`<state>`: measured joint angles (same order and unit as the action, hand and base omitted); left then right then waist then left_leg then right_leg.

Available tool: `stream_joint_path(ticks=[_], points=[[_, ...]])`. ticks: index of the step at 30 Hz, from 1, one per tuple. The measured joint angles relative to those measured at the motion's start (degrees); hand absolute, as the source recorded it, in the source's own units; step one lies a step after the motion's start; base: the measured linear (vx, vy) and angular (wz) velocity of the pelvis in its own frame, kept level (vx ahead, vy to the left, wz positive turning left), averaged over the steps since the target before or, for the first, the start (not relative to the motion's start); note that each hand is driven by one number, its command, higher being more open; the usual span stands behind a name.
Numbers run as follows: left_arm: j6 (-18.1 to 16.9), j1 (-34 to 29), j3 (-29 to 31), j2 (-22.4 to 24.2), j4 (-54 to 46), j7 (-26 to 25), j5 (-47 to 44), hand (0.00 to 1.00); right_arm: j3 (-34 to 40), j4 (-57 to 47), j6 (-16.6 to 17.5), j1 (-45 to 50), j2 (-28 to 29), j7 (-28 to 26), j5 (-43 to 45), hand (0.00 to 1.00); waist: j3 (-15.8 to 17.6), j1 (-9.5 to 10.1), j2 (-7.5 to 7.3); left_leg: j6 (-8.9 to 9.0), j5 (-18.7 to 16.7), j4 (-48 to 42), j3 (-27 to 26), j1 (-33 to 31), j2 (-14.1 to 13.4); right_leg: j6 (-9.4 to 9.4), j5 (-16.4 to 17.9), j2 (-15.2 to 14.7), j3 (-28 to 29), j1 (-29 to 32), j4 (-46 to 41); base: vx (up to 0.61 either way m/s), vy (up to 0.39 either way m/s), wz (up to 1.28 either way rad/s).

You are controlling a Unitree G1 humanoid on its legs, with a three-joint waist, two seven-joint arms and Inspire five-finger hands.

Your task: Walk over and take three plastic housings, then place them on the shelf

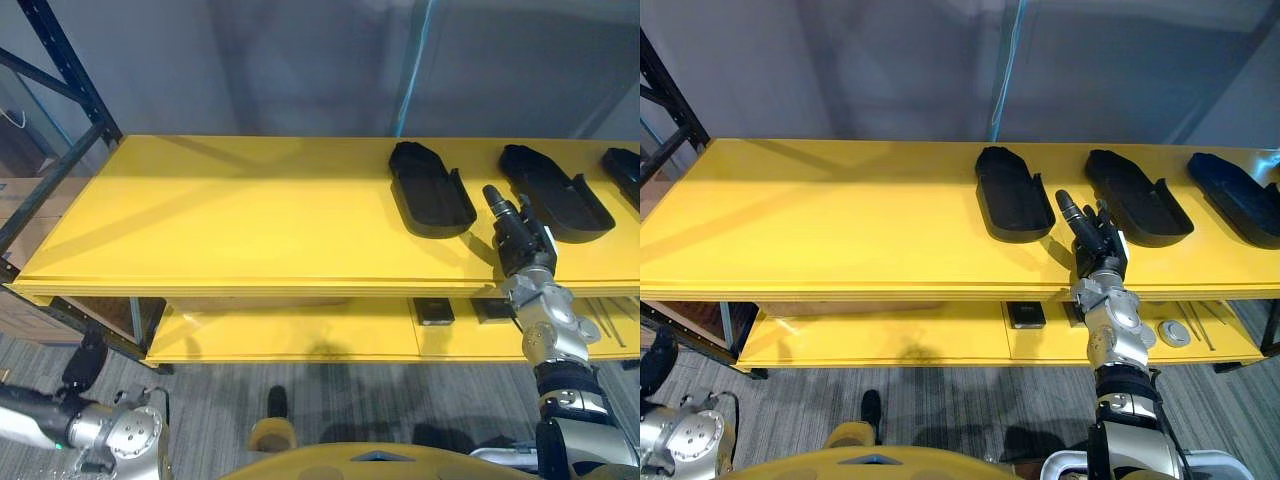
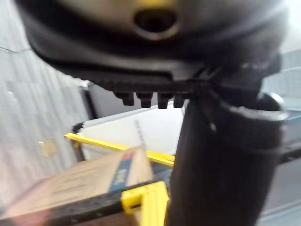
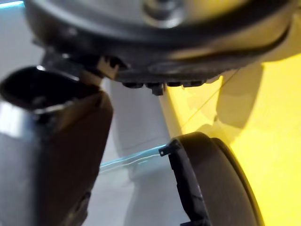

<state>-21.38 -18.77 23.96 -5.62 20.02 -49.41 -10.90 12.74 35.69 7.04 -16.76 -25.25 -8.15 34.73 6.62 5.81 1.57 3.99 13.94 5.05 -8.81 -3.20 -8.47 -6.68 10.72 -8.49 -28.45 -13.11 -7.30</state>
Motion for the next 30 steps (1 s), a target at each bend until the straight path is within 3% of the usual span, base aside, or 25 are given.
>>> stream_joint_path(ticks=[3,6,11,15,22,30], points=[[0.6,-1.4,0.6,0.0,9.5,15.0,-15.8,1.0,-0.4,0.7,0.0,0.0,-2.3,-3.0,0.0,1.0,0.3,-0.05,0.26,0.19,-0.5,0.0,0.0,0.2,0.7,-0.37,0.7,-0.9,-0.2,0.1,-0.9,0.0,0.0,0.0],[3.5,-2.9,0.0,0.1,16.4,27.1,-24.4,1.0,-1.6,0.8,0.0,-0.2,-4.4,-6.0,-0.1,1.0,1.0,-0.14,0.92,0.35,-1.1,0.0,-0.3,0.7,1.4,-0.91,1.5,-2.1,-0.1,0.2,-2.1,0.0,0.0,0.0],[10.4,-4.4,0.0,0.1,24.2,41.3,-31.5,1.0,-2.2,0.8,0.1,-2.5,-4.5,-11.0,0.0,1.0,1.7,-1.47,2.51,0.3,-1.8,-0.1,-1.8,1.1,2.2,-1.64,2.5,-3.6,0.9,1.4,-3.9,0.02,-0.016,-0.12],[14.9,-4.1,-0.8,0.5,28.1,50.4,-34.3,1.0,-3.9,0.6,0.6,-2.7,-4.5,-14.0,0.6,1.0,1.7,-1.58,2.55,0.26,-1.8,-0.2,-3.4,2.5,2.5,-2.16,3.2,-4.6,2.0,1.4,-4.8,0.06,-0.049,-0.17],[16.8,-3.4,-2.4,1.5,31.3,54.8,-36.4,1.0,-5.0,0.5,0.9,-3.4,-3.8,-14.9,2.0,1.0,1.8,-2.46,2.72,0.3,-1.8,-0.2,-3.6,2.8,2.5,-2.2,3.3,-4.7,2.0,1.1,-5.1,0.02,-0.053,-0.02],[18.0,-3.3,-5.1,2.2,32.0,55.2,-35.7,1.0,-5.5,0.4,-0.2,-4.3,-2.5,-15.7,2.3,1.0,2.3,-2.47,3.22,0.17,-1.6,-0.1,-3.5,2.8,2.5,-2.21,3.3,-4.9,2.0,1.5,-5.6,-0.04,-0.006,0.0]])
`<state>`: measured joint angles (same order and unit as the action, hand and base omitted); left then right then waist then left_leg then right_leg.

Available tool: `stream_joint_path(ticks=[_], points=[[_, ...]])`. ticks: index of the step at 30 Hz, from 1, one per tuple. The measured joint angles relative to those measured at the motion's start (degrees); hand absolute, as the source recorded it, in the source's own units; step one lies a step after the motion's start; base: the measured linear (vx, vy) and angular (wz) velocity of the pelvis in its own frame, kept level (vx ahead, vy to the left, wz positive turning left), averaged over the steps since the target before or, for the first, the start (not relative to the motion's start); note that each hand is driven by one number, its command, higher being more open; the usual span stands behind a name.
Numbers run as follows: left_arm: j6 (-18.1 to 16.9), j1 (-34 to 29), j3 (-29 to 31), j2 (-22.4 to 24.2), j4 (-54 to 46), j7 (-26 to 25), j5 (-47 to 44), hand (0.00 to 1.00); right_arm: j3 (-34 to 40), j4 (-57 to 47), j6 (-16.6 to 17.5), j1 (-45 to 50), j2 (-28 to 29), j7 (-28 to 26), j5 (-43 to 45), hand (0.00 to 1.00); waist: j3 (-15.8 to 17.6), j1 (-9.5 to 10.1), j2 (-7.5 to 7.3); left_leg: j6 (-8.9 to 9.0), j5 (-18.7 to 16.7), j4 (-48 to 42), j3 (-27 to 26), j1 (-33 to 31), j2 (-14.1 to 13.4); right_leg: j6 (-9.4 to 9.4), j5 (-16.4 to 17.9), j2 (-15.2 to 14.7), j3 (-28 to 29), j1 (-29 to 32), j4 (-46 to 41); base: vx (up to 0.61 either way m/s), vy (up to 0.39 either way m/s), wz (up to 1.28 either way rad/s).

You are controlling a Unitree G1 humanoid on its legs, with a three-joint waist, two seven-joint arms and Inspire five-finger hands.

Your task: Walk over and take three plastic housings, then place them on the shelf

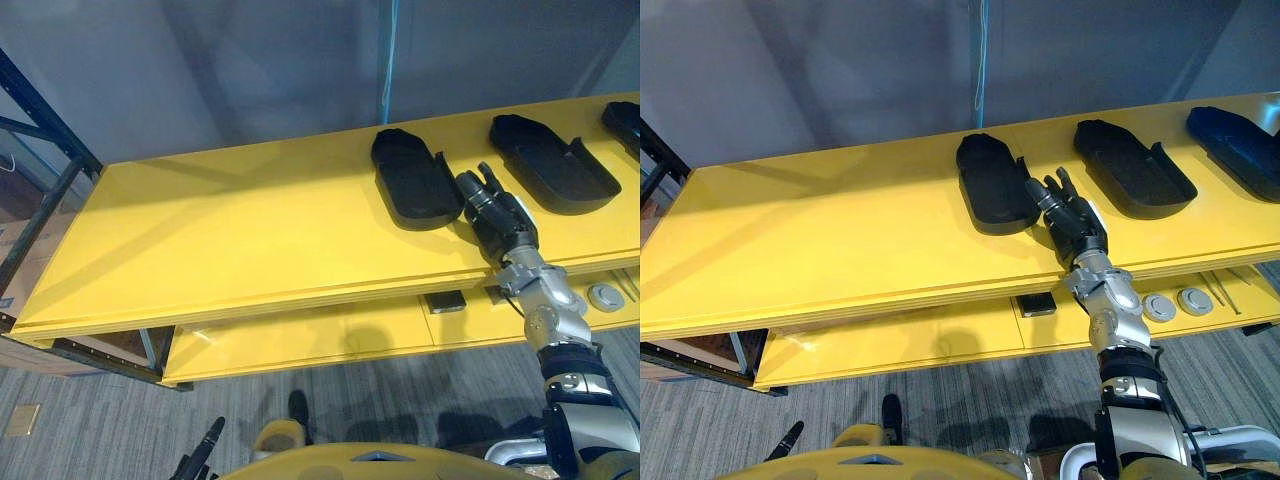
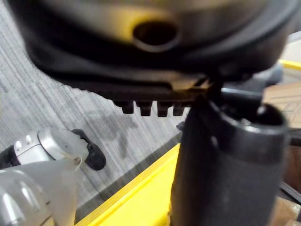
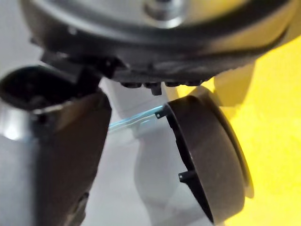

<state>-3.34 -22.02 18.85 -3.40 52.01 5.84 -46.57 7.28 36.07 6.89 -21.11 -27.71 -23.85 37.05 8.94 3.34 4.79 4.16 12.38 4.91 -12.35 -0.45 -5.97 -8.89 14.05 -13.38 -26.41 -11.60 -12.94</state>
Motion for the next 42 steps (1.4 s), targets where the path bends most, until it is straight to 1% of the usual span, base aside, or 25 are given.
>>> stream_joint_path(ticks=[3,9,13,17,20,22,25,27,28,29,30,31,32,33,35,36,37,39,40,41,42], points=[[1.1,0.2,-1.2,0.1,0.3,0.2,0.1,1.0,-0.1,-0.6,-0.1,0.0,1.3,-0.2,0.0,1.0,0.2,-0.28,-0.24,0.0,0.0,0.0,-0.1,-0.1,0.0,-0.08,-0.1,0.0,0.1,0.1,0.0,-0.01,-0.003,0.0],[2.2,1.7,-3.2,0.1,0.6,0.7,1.9,1.0,-1.1,-2.3,-0.3,0.0,1.5,-0.6,-0.5,1.0,1.0,-0.43,-1.15,0.11,-0.1,0.0,-0.6,-0.2,-0.1,-0.08,-0.1,0.0,0.8,0.6,0.1,0.0,-0.019,-0.03],[2.2,3.0,-5.0,0.0,0.6,1.3,2.0,1.0,-1.2,-2.6,-0.3,0.0,1.5,-0.6,-0.6,1.0,1.2,-0.56,-1.43,0.18,-0.2,0.0,-0.7,-0.1,-0.1,-0.07,-0.1,0.1,1.0,0.6,0.2,0.0,-0.015,-0.02],[2.2,3.8,-5.0,-0.1,0.6,1.7,2.2,1.0,-1.2,-2.6,-0.3,0.0,1.6,-0.5,-0.5,1.0,1.5,-0.53,-1.98,0.18,-0.2,0.0,-0.7,-0.1,-0.1,-0.06,-0.1,0.1,1.1,0.6,0.2,0.0,0.0,0.0],[2.5,3.8,-5.0,-0.5,1.1,1.9,2.2,1.0,-1.2,-2.9,0.0,0.0,1.9,0.8,-0.5,1.0,1.8,-0.47,-2.34,0.18,-0.2,0.0,-0.9,-0.1,-0.2,-0.11,-0.3,0.2,1.2,0.6,0.5,0.0,-0.004,-0.02],[2.6,3.7,-5.0,-0.8,2.0,1.9,2.2,1.0,-1.2,-3.4,1.5,0.0,3.2,2.8,-0.6,1.0,1.8,-0.47,-2.34,0.13,-0.3,0.1,-1.3,-0.1,-0.3,-0.11,-0.8,0.4,1.6,0.6,1.3,-0.01,-0.011,-0.08],[2.6,3.7,-4.9,-1.0,2.3,1.9,2.3,1.0,-1.1,-6.3,2.1,0.8,4.5,5.9,-1.6,1.0,1.8,-0.63,-2.39,0.12,-0.4,0.1,-1.7,-0.2,-0.4,-0.13,-1.2,0.5,2.0,0.6,2.0,-0.01,-0.011,-0.07],[2.6,3.8,-4.8,-1.1,2.5,1.9,4.1,1.0,-1.0,-14.6,3.7,4.1,6.2,12.1,-8.7,1.0,1.8,-0.66,-2.45,0.23,-0.7,0.1,-2.4,-0.1,-0.5,-0.19,-1.6,0.6,2.9,0.8,2.6,0.02,-0.013,-0.14],[2.6,3.8,-4.8,-1.0,2.6,1.9,4.3,1.0,-1.0,-17.2,4.1,5.2,6.6,13.5,-10.3,1.0,1.9,-0.74,-2.47,0.22,-0.7,0.0,-2.6,-0.1,-0.5,-0.19,-1.7,0.7,3.0,0.8,2.9,0.03,-0.015,-0.15],[2.7,3.8,-4.8,-0.9,2.7,1.8,4.4,1.0,-0.7,-22.1,4.8,7.6,7.8,16.6,-13.2,1.0,1.9,-0.97,-2.51,0.33,-1.0,0.0,-3.1,-0.1,-0.6,-0.13,-2.1,0.8,3.4,0.8,3.6,0.03,-0.015,-0.18],[2.7,3.9,-4.8,-0.8,2.8,1.8,4.5,1.0,-0.4,-26.5,5.4,10.0,8.9,18.8,-14.5,1.0,1.9,-1.51,-2.68,0.37,-1.2,0.0,-3.6,-0.1,-0.7,-0.12,-2.5,0.9,3.9,0.9,4.2,0.04,-0.014,-0.2],[2.7,3.9,-4.8,-0.7,2.9,1.8,4.5,1.0,-0.1,-28.4,5.6,11.1,9.6,19.7,-15.0,1.0,1.9,-1.95,-2.82,0.37,-1.3,0.0,-3.9,-0.1,-0.7,-0.15,-2.7,0.9,4.3,0.9,4.3,0.05,-0.009,-0.25],[2.7,4.2,-4.8,-0.7,3.5,1.8,6.5,1.0,0.7,-31.3,6.4,13.7,10.9,21.7,-16.2,1.0,1.8,-2.67,-3.11,0.42,-1.5,0.0,-4.6,0.1,-0.8,-0.16,-3.1,1.0,5.1,1.1,4.9,0.05,-0.003,-0.34],[2.6,4.5,-4.9,-0.6,3.9,1.6,7.2,1.0,1.6,-33.5,6.5,16.1,11.8,23.2,-16.2,1.0,1.8,-3.44,-3.46,0.47,-1.7,0.0,-5.7,0.4,-0.9,-0.12,-3.6,1.0,6.3,1.4,5.3,0.04,0.002,-0.41],[2.6,4.9,-4.9,-0.5,4.4,1.4,8.0,1.0,2.7,-34.8,6.5,19.1,13.2,24.5,-16.1,1.0,1.8,-3.9,-3.99,0.65,-2.0,0.0,-7.5,1.2,-1.2,0.03,-4.3,1.2,8.2,1.7,5.9,0.03,0.01,-0.56],[2.4,5.2,-4.9,-0.5,4.8,1.5,8.0,1.0,3.6,-34.8,6.5,21.7,14.6,25.2,-15.6,1.0,1.6,-4.1,-4.53,0.87,-2.4,0.1,-9.2,2.1,-1.7,0.19,-4.6,1.4,10.0,1.9,6.2,0.02,0.005,-0.74],[2.3,5.7,-5.0,-0.5,5.1,1.6,8.2,1.0,4.0,-34.8,6.5,24.7,16.2,25.7,-14.2,1.0,1.3,-4.8,-5.12,1.11,-2.6,0.2,-10.5,2.8,-2.0,0.24,-4.7,1.5,11.4,2.1,6.2,0.01,-0.004,-0.65],[1.9,6.0,-5.2,-0.9,5.5,1.7,9.8,1.0,4.2,-34.8,6.5,29.3,18.7,25.3,-12.4,1.0,0.6,-5.5,-5.5,1.48,-2.9,0.2,-12.8,3.9,-2.8,0.53,-4.8,2.0,13.5,2.7,6.1,-0.01,-0.015,-0.65],[1.8,6.0,-5.9,-0.9,5.7,1.5,11.5,1.0,4.2,-34.8,6.5,32.2,20.1,24.9,-11.0,1.0,0.3,-6.41,-5.37,1.84,-3.2,0.3,-14.1,4.6,-3.4,0.85,-5.1,2.5,14.9,2.9,6.1,-0.03,-0.017,-0.66],[1.8,5.8,-6.3,-0.9,5.7,1.3,11.8,1.0,4.4,-34.8,6.5,33.5,20.9,24.7,-10.9,1.0,0.1,-6.71,-5.25,1.98,-3.3,0.3,-14.9,4.9,-3.7,0.94,-5.3,2.7,15.6,3.2,6.2,-0.04,-0.014,-0.66],[1.8,5.9,-6.6,-0.8,5.7,0.8,13.2,1.0,4.7,-35.4,6.6,36.2,22.2,24.6,-10.9,1.0,-0.7,-7.01,-4.76,2.19,-3.5,0.3,-16.5,5.1,-4.4,1.13,-5.7,3.2,17.2,4.1,6.4,-0.05,-0.019,-0.68]])
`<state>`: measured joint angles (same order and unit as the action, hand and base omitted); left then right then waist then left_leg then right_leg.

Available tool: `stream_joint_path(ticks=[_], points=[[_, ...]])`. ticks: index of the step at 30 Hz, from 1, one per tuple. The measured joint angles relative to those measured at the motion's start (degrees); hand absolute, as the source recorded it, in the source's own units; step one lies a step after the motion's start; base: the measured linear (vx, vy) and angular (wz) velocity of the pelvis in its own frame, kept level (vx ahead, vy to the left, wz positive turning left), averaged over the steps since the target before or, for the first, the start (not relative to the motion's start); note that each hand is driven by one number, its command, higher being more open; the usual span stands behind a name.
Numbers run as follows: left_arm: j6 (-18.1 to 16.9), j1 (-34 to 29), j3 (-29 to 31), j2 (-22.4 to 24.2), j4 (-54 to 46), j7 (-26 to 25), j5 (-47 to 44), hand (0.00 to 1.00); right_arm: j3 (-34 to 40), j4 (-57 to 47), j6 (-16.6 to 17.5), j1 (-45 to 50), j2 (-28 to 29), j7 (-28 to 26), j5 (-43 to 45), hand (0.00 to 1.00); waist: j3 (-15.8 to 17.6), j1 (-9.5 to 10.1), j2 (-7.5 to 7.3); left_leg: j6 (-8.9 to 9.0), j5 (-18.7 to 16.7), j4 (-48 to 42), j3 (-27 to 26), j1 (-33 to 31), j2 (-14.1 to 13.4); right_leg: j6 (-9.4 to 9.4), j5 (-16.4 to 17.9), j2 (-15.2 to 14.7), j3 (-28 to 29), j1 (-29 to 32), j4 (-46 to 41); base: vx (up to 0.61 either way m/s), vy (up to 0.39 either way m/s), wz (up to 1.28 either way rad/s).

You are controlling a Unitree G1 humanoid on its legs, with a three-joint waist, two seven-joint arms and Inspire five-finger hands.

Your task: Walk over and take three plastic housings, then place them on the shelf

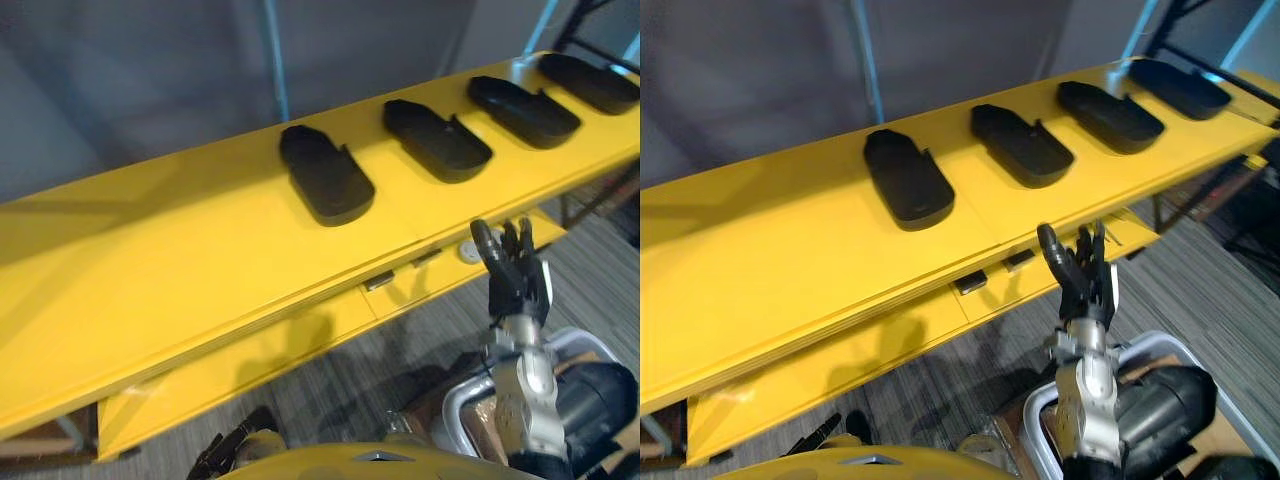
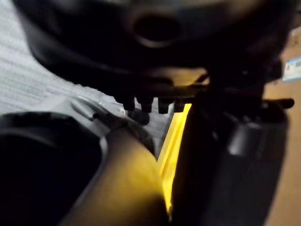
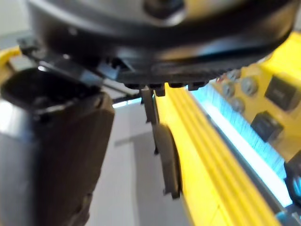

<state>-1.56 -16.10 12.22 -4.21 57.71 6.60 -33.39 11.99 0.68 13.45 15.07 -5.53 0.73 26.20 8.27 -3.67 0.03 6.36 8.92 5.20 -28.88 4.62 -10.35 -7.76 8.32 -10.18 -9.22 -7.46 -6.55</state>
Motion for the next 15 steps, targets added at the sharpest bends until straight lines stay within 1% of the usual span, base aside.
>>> stream_joint_path(ticks=[1,2,3,4,6,9,11,12,13,15], points=[[0.0,0.0,-0.7,0.0,0.0,-0.5,0.6,1.0,0.2,-1.5,0.0,3.1,1.1,-0.3,0.0,1.0,-0.6,-0.45,0.51,0.08,0.0,0.0,-1.4,0.1,-0.7,0.28,-0.8,0.6,1.1,0.5,0.7,-0.04,-0.021,-0.64],[0.1,-0.1,-0.7,0.2,0.0,-0.8,1.1,1.0,0.2,-2.2,0.2,4.3,1.6,-0.5,0.0,1.0,-0.7,-0.89,0.72,0.13,0.0,0.0,-2.1,0.2,-1.0,0.42,-1.2,0.9,1.6,0.5,1.0,-0.03,-0.028,-0.51],[0.2,-0.1,-0.7,0.2,0.0,-1.5,2.4,1.0,0.1,-3.3,0.8,6.6,2.2,-1.0,0.0,1.0,-0.8,-1.46,0.74,0.28,-0.1,0.0,-3.2,0.8,-1.5,0.56,-1.8,1.4,2.4,0.5,1.6,-0.05,-0.023,-0.47],[0.4,-0.1,-0.8,0.4,0.0,-1.8,2.5,1.0,-0.1,-4.2,1.7,8.6,2.6,-1.6,0.0,1.0,-1.5,-1.55,0.88,0.5,-0.1,0.0,-4.5,1.1,-2.2,0.68,-2.1,1.6,3.5,1.1,1.8,-0.06,-0.017,-0.47],[0.5,0.0,-1.3,0.5,-0.5,-2.0,2.6,1.0,-0.9,-5.7,2.6,10.5,3.2,-1.9,-0.1,1.0,-2.2,-1.91,0.97,0.74,0.1,0.0,-5.9,1.6,-2.7,0.94,-2.5,2.3,4.8,1.6,1.8,-0.06,-0.012,-0.38],[0.7,-0.4,-1.9,-0.1,-0.9,-3.0,4.5,1.0,-3.8,-6.4,4.4,12.1,3.2,-2.3,-1.1,1.0,-2.9,-2.74,0.51,1.1,0.0,0.0,-7.5,1.9,-3.5,1.15,-2.8,2.9,6.1,2.7,1.8,-0.08,-0.015,-0.3],[0.9,-0.4,-2.1,-0.3,-1.0,-3.0,4.8,1.0,-5.7,-6.7,4.5,12.9,3.1,-2.7,-1.3,1.0,-3.2,-2.71,0.22,1.05,0.2,0.0,-8.8,1.9,-3.9,1.6,-3.2,3.4,7.1,3.6,1.8,-0.06,-0.016,-0.35],[1.3,-0.4,-2.1,-0.5,-1.0,-2.9,4.8,1.0,-7.2,-6.6,4.5,13.3,3.1,-2.7,-2.2,1.0,-3.3,-2.7,0.01,1.39,0.4,0.0,-9.6,1.9,-4.1,1.59,-3.6,3.4,7.9,4.2,1.8,-0.05,-0.011,-0.34],[1.5,-0.4,-2.3,-0.8,-1.0,-3.0,4.8,1.0,-8.9,-6.6,4.5,13.3,3.0,-2.8,-3.5,1.0,-3.4,-2.72,-0.15,1.37,0.5,0.0,-10.0,1.8,-4.2,1.57,-4.0,3.7,8.2,4.6,1.9,-0.03,-0.01,-0.25],[1.7,-0.4,-2.9,-1.1,-1.0,-3.0,4.8,1.0,-11.4,-6.6,4.5,13.3,2.9,-2.8,-5.5,1.0,-3.7,-2.71,-0.44,1.4,0.6,0.0,-9.9,1.8,-4.3,1.69,-4.5,4.1,8.9,5.0,2.3,-0.02,-0.017,-0.18]])
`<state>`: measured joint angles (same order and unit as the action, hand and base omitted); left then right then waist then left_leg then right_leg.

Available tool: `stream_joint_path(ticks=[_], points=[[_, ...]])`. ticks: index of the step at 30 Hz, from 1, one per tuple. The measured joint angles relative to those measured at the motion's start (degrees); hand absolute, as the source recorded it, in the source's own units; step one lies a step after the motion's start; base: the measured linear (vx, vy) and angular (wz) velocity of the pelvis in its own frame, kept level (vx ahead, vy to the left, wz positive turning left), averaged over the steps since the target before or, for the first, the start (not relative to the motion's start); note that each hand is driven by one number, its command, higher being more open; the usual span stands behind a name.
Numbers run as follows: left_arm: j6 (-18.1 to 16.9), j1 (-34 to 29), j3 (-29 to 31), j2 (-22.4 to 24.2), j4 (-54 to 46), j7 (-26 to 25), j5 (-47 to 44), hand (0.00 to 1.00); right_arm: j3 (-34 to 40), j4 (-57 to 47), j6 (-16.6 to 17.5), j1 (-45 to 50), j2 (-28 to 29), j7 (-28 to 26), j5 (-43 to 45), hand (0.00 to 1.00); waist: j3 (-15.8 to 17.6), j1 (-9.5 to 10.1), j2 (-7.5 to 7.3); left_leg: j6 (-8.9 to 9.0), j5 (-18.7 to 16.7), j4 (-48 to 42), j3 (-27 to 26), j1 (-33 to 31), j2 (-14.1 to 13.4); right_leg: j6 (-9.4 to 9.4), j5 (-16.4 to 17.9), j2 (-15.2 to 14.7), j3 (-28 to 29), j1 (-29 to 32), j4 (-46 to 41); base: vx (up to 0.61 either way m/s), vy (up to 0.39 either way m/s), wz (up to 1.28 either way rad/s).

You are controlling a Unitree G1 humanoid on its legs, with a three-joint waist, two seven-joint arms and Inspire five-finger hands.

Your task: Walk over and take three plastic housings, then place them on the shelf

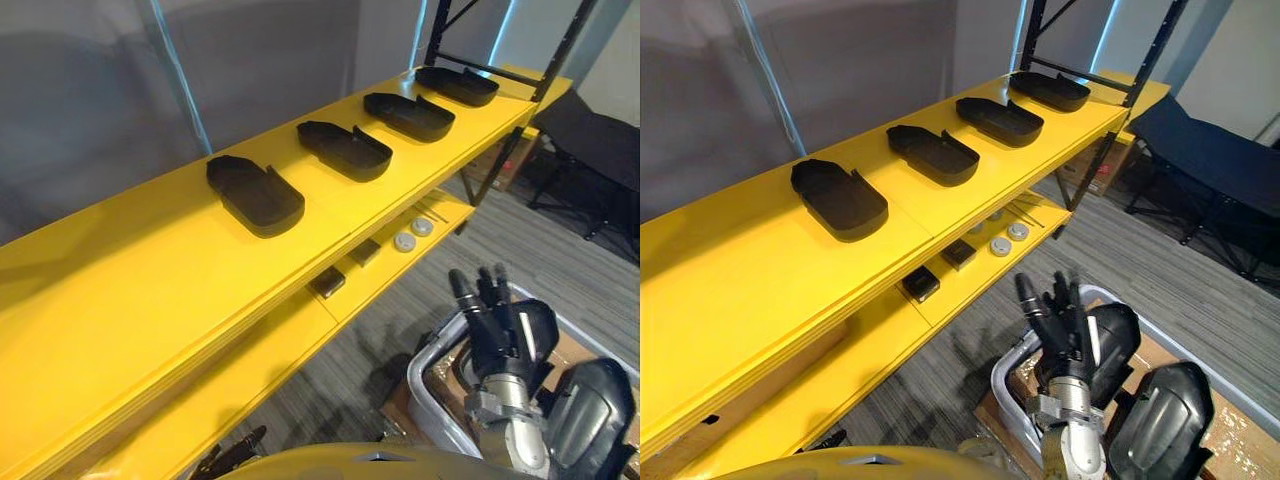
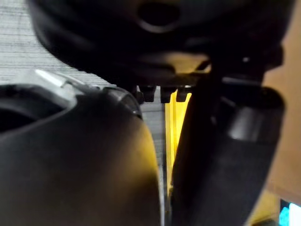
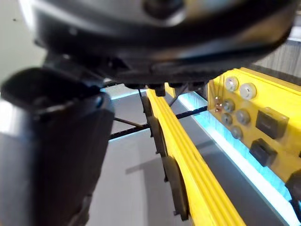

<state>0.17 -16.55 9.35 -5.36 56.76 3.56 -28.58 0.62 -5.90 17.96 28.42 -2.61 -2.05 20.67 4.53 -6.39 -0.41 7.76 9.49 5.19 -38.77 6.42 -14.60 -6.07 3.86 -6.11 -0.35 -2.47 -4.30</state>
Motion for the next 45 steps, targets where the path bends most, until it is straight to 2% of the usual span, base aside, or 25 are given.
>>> stream_joint_path(ticks=[1,3,6,10,12,16,19,20,23,25,27,30,32,33,34,35,36,37,38,40,41,42,43,44,45], points=[[0.0,0.1,-0.1,-0.1,0.2,0.0,0.0,1.0,-1.4,0.1,0.0,-0.2,-0.1,0.0,-0.1,1.0,0.0,0.24,-0.07,-0.01,-0.1,-0.1,0.3,0.0,0.1,0.21,-0.2,0.1,0.4,0.1,0.3,0.0,-0.008,-0.22],[-0.4,0.5,-0.1,-0.4,0.9,0.5,-0.3,1.0,-6.0,1.2,0.0,-2.0,-1.0,-0.1,-0.1,1.0,-0.5,2.17,-1.13,0.22,-3.8,-0.8,12.4,-1.7,3.3,1.05,-0.8,0.2,3.5,2.0,0.3,0.01,0.024,-0.57],[-1.9,0.7,-0.5,-1.8,1.3,0.9,-0.1,1.0,-11.8,4.3,0.0,-5.9,-2.7,-1.1,0.1,1.0,-0.2,3.46,-2.52,0.12,-8.6,-6.7,20.7,-4.6,4.6,1.59,-1.2,0.3,5.8,3.0,0.3,0.0,0.027,-0.47],[-5.0,1.5,-1.7,-1.9,1.3,1.0,0.0,1.0,-14.8,5.3,0.0,-8.2,-3.0,-1.5,0.2,1.0,0.1,5.48,-2.81,0.12,-14.4,-15.3,22.3,-7.7,4.0,1.33,-1.5,0.3,7.0,3.4,0.2,0.04,0.044,-0.25],[-5.2,2.4,-3.0,-1.7,1.2,1.2,0.0,1.0,-14.6,5.0,0.1,-9.9,-4.0,-0.6,0.6,1.0,0.7,6.26,-1.67,-0.93,-19.5,-22.7,26.2,-10.5,4.0,0.61,-1.9,1.0,7.7,3.4,-0.1,0.05,0.075,-0.3],[-5.2,4.9,-4.2,-1.6,1.1,1.6,4.2,1.0,-14.0,5.0,0.3,-11.0,-4.1,4.1,1.1,1.0,3.3,6.11,0.56,-2.8,-23.7,-32.3,32.0,-12.7,3.9,0.45,-1.9,2.3,7.6,4.0,-5.3,0.06,0.102,-0.25],[-4.9,5.3,-4.3,-1.6,1.1,1.8,4.5,1.0,-13.9,5.0,1.4,-10.5,-3.3,5.9,1.0,1.0,5.0,6.05,0.84,-3.0,-26.2,-34.2,32.0,-11.5,3.8,0.21,-2.0,2.5,7.1,5.4,-9.2,-0.09,0.141,-0.56],[-4.9,5.3,-3.8,-1.9,0.7,1.7,4.2,1.0,-13.6,5.0,2.4,-9.1,-2.1,5.7,1.0,1.0,6.1,6.29,-0.01,-3.74,-27.2,-34.9,29.6,-10.1,3.8,-1.65,-3.5,1.9,4.7,5.3,-9.2,-0.18,0.127,-0.72],[-5.0,5.2,-3.3,-2.4,0.1,-0.5,4.4,1.0,-14.3,5.7,3.3,-9.0,-1.6,2.2,1.1,1.0,6.5,6.35,-0.55,-5.61,-26.1,-31.9,23.9,-8.4,2.7,-0.28,-8.1,0.5,-2.2,4.9,-5.8,-0.21,0.078,-0.97],[-4.6,6.3,-4.1,-3.0,0.1,-2.2,4.6,1.0,-15.2,8.7,5.3,-11.3,-2.2,0.3,0.9,1.0,6.4,6.07,-0.68,-6.75,-22.9,-27.7,21.9,-8.0,2.0,4.15,-3.7,0.0,-7.2,5.4,-14.9,-0.21,0.084,-0.56],[-3.9,7.1,-4.1,-3.1,0.0,-2.9,5.6,1.0,-16.3,11.7,5.5,-14.3,-2.5,0.8,0.2,1.0,6.4,6.23,-0.64,-6.77,-21.0,-25.6,21.2,-7.8,1.5,5.76,-2.4,-0.9,-9.1,5.4,-19.1,-0.1,0.021,-0.27],[-2.6,7.4,-4.6,-3.5,0.0,-3.3,8.6,1.0,-22.7,19.9,5.1,-23.3,-3.2,6.2,-0.3,1.0,6.0,8.29,-0.27,-5.92,-17.9,-23.7,17.8,-9.8,-1.2,8.88,-0.4,-7.1,-11.8,4.9,-27.4,-0.2,-0.102,-0.63],[-2.5,7.3,-4.8,-3.5,0.0,-3.2,8.7,1.0,-24.6,20.2,4.8,-24.0,-3.2,8.9,-2.5,1.0,5.7,9.4,-0.31,-5.43,-15.3,-21.6,17.0,-10.8,-2.0,9.24,-0.5,-11.3,-12.5,4.1,-29.0,-0.17,-0.229,-0.42],[-2.7,6.9,-4.8,-3.7,-0.1,-3.0,8.7,1.0,-25.2,20.2,4.4,-24.0,-3.1,9.9,-3.0,1.0,5.0,9.46,-0.4,-4.93,-13.8,-20.6,16.9,-11.8,-2.5,9.54,-1.1,-12.6,-12.4,4.1,-28.5,-0.13,-0.342,-0.34],[-2.6,6.7,-4.8,-4.3,-0.3,-2.8,8.7,1.0,-25.4,20.2,3.9,-24.1,-3.1,10.7,-4.4,1.0,4.4,9.49,-0.91,-3.69,-12.3,-20.5,16.7,-13.0,-3.1,10.93,-5.7,-12.9,-12.0,4.0,-26.2,-0.15,-0.455,-0.27],[-2.5,7.1,-4.7,-5.3,-0.3,-2.6,8.7,1.0,-25.1,20.2,3.2,-24.1,-2.9,12.0,-4.7,1.0,3.5,9.34,-1.22,-2.76,-10.3,-20.9,17.4,-15.1,-4.0,7.69,-6.7,-10.8,-11.2,3.4,-21.6,-0.13,-0.401,-0.29],[-2.5,7.2,-4.8,-5.1,0.0,-2.4,8.7,1.0,-24.7,20.2,2.6,-24.0,-3.3,12.7,-4.7,1.0,3.2,9.42,-0.69,-3.31,-9.9,-20.4,18.4,-15.6,-4.4,6.08,-5.7,-9.9,-11.2,3.2,-19.7,-0.12,-0.359,-0.39],[-2.6,7.1,-5.0,-4.4,0.2,-2.0,8.6,1.0,-23.0,20.2,1.7,-23.5,-4.1,13.9,-4.7,1.0,2.8,9.25,-0.06,-4.37,-8.6,-19.7,19.6,-16.1,-4.7,2.23,-3.3,-8.7,-11.6,1.1,-14.8,-0.11,-0.338,-0.5],[-2.9,7.2,-5.0,-3.9,0.1,-1.8,8.5,1.0,-20.8,20.2,1.4,-22.9,-4.5,14.4,-4.7,1.0,2.9,9.3,-0.33,-2.95,-7.5,-20.0,19.2,-16.3,-5.2,-2.4,-0.2,-8.8,-12.8,-0.5,-11.4,-0.09,-0.324,-0.48],[-3.6,7.2,-5.0,-3.8,0.2,-1.4,7.9,1.0,-18.4,20.2,1.2,-21.8,-4.8,14.3,-4.5,1.0,3.0,8.98,-0.41,-1.94,-6.3,-20.0,18.2,-16.2,-6.4,-6.61,3.3,-8.4,-15.1,-0.8,-9.2,-0.11,-0.316,-0.46],[-3.9,7.2,-5.0,-3.8,1.2,-1.3,5.7,1.0,-17.0,20.2,1.2,-21.1,-5.9,13.5,-4.5,1.0,3.2,8.69,-0.1,-2.14,-4.6,-19.2,17.7,-16.0,-7.1,-5.63,5.6,-7.4,-16.0,-0.9,-7.7,-0.15,-0.373,-0.36],[-3.8,7.2,-5.0,-3.1,2.0,-1.4,2.5,1.0,-15.1,20.2,1.1,-20.0,-7.4,12.1,-4.0,1.0,3.9,7.15,1.67,-3.23,-2.4,-17.5,18.2,-15.6,-8.0,-4.83,6.2,-5.8,-16.5,-1.3,-7.5,-0.13,-0.291,-0.14],[-3.8,7.0,-5.0,-2.6,2.5,-1.5,0.9,1.0,-14.2,20.2,0.9,-19.2,-8.1,11.5,-3.9,1.0,4.3,6.36,1.59,-4.04,-1.7,-16.7,18.7,-15.5,-7.9,-4.56,6.3,-5.5,-16.6,-1.1,-7.9,-0.13,-0.189,-0.01],[-3.8,6.5,-4.9,-1.8,3.3,-1.0,-1.9,1.0,-11.0,20.2,0.0,-17.4,-9.3,11.0,-4.0,1.0,4.7,6.1,2.22,-2.06,-3.4,-15.7,22.1,-13.9,-5.8,-3.89,6.6,-5.6,-15.7,-0.6,-9.1,-0.11,-0.068,-0.25],[-3.9,5.4,-4.8,-1.1,3.3,-0.2,-3.4,1.0,-7.9,20.2,-0.3,-16.2,-9.4,10.5,-4.0,1.0,4.9,6.09,2.39,-1.21,-7.7,-15.9,24.7,-12.5,-2.6,-3.51,6.8,-6.2,-14.4,0.3,-9.6,-0.09,-0.031,-0.41]])
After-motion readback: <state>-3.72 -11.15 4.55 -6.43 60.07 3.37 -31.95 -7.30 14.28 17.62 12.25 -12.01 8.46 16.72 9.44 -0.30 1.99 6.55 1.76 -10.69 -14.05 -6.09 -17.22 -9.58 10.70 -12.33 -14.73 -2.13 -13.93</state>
